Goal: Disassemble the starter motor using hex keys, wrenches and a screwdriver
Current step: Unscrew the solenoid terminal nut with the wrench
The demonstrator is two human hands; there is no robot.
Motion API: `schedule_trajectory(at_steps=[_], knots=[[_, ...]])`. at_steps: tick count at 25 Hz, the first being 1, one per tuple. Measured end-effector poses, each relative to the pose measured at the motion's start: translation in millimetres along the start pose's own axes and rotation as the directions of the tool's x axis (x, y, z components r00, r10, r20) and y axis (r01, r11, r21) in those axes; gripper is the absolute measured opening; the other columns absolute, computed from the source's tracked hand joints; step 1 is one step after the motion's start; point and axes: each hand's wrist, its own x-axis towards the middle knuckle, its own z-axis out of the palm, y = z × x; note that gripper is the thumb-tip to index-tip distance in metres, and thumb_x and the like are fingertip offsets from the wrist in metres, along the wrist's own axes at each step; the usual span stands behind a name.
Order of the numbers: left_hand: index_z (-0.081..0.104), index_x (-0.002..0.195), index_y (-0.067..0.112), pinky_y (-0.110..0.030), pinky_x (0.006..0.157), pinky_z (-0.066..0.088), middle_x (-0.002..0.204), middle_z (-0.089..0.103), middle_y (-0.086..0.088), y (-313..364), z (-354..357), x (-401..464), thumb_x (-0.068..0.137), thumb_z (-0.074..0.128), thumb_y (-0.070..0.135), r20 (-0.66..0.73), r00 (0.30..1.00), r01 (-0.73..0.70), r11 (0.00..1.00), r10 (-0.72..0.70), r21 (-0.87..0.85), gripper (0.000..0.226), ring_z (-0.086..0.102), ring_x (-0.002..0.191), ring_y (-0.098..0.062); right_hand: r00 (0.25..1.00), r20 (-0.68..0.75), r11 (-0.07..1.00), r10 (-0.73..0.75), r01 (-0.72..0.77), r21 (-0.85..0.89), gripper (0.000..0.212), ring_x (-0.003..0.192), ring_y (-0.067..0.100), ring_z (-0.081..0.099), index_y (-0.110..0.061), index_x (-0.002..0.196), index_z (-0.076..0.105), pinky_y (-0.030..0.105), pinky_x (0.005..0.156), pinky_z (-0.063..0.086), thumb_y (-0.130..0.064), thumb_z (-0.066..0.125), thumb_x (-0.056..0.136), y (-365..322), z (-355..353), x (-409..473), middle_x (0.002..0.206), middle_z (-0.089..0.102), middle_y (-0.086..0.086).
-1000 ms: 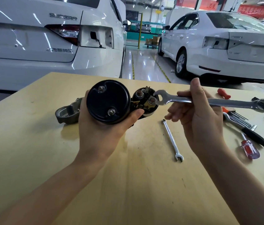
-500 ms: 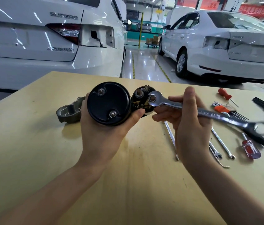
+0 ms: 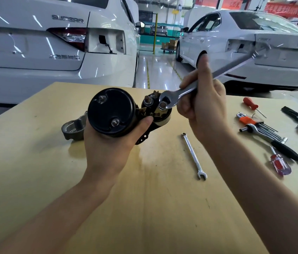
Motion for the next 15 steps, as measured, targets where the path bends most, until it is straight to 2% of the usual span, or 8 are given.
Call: schedule_trajectory(at_steps=[2, 3, 6, 8, 11, 15], knots=[[0.06, 0.1, 0.029, -0.005, 0.078, 0.044, 0.089, 0.067, 0.027, 0, 1, 0, 0.04, 0.081, 0.053, -0.021, 1.0, 0.016, 1.0, -0.017, -0.022, 0.068, 0.061, 0.091, 0.011, 0.999, -0.043, 0.986, 0.013, -0.006, 0.169, 0.051, 0.035, 0.016, 0.047, -0.012, 0.065, 0.064, 0.02, 0.041, 0.036, -0.038, 0.04, 0.101, 0, -4, -9, 0.046, 0.056, 0.007], [0.061, 0.101, 0.028, -0.006, 0.079, 0.044, 0.09, 0.068, 0.026, 1, 0, -1, 0.042, 0.082, 0.052, -0.025, 1.0, 0.017, 0.999, -0.018, -0.029, 0.067, 0.062, 0.091, 0.01, 1.0, -0.023, 0.983, 0.007, -0.003, 0.184, 0.042, 0.043, 0.017, 0.055, -0.009, 0.074, 0.065, 0.022, 0.044, 0.042, -0.033, 0.041, 0.101, 2, -8, -18, 0.054, 0.062, 0.008], [0.061, 0.1, 0.029, -0.001, 0.074, 0.042, 0.087, 0.066, 0.032, 0, 1, -1, 0.044, 0.081, 0.052, -0.032, 0.999, 0.009, 0.999, -0.01, -0.046, 0.064, 0.061, 0.089, 0.014, 0.996, 0.056, 0.996, -0.075, 0.072, 0.048, 0.011, 0.067, 0.025, 0.068, -0.005, 0.088, 0.059, 0.026, 0.055, 0.05, -0.01, 0.051, 0.094, 13, -17, -52, 0.074, 0.07, 0.012], [0.062, 0.103, 0.026, -0.001, 0.074, 0.043, 0.09, 0.069, 0.025, -1, 1, -1, 0.044, 0.08, 0.052, -0.037, 0.999, 0.028, 0.997, -0.031, -0.075, 0.067, 0.063, 0.091, 0.01, 0.979, 0.091, 0.982, -0.182, 0.186, -0.037, 0.006, 0.071, 0.029, 0.069, -0.006, 0.085, 0.057, 0.029, 0.058, 0.05, -0.003, 0.052, 0.088, 21, -16, -69, 0.078, 0.07, 0.012], [0.064, 0.108, 0.014, -0.009, 0.078, 0.048, 0.097, 0.072, 0.01, 1, 1, -3, 0.049, 0.08, 0.05, -0.012, 1.0, 0.021, 0.997, -0.022, -0.08, 0.071, 0.066, 0.093, 0.0, 0.948, 0.143, 0.952, -0.284, 0.297, -0.08, 0.005, 0.073, 0.028, 0.067, -0.011, 0.085, 0.057, 0.031, 0.061, 0.05, -0.007, 0.054, 0.085, 31, -10, -79, 0.08, 0.069, 0.011], [0.064, 0.109, 0.01, -0.01, 0.078, 0.048, 0.099, 0.072, 0.006, 1, 1, -4, 0.049, 0.079, 0.049, 0.017, 1.0, -0.019, 0.998, 0.02, -0.059, 0.073, 0.066, 0.093, -0.001, 0.941, 0.115, 0.928, -0.319, 0.335, -0.165, 0.007, 0.085, 0.022, 0.067, -0.02, 0.092, 0.055, 0.026, 0.068, 0.049, -0.016, 0.05, 0.089, 44, -5, -80, 0.088, 0.07, 0.004]])
